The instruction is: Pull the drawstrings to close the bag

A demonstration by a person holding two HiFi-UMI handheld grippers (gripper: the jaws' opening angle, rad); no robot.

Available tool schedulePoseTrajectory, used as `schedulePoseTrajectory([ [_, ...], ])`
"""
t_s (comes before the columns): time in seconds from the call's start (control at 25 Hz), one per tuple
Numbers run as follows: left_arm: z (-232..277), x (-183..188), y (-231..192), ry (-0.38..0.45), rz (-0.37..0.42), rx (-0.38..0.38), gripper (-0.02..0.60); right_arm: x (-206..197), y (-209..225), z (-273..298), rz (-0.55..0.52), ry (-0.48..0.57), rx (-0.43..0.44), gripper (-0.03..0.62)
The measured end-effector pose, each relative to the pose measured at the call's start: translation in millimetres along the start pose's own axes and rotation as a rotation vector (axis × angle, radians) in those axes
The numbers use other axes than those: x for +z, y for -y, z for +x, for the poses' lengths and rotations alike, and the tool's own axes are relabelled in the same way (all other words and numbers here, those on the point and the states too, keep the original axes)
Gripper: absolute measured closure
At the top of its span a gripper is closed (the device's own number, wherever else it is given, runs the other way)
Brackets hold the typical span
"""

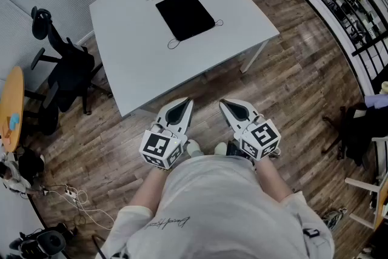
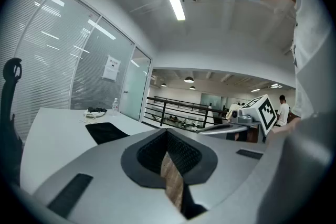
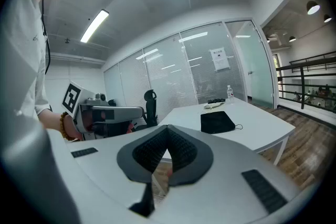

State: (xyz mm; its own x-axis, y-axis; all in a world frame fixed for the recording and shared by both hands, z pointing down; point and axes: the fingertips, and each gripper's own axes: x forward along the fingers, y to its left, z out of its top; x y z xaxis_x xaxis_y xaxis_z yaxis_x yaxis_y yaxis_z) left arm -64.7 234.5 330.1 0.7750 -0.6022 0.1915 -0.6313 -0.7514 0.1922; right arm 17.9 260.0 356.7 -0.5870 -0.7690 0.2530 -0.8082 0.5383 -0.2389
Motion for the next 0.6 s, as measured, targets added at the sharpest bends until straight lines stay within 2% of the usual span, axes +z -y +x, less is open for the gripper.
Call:
schedulePoseTrajectory([
  [0.6,-9.4,-0.9,-4.3,0.001,-0.023,-0.031,0.569,-0.4,-10.2,6.6,0.025,0.002,-0.006,0.572],
])
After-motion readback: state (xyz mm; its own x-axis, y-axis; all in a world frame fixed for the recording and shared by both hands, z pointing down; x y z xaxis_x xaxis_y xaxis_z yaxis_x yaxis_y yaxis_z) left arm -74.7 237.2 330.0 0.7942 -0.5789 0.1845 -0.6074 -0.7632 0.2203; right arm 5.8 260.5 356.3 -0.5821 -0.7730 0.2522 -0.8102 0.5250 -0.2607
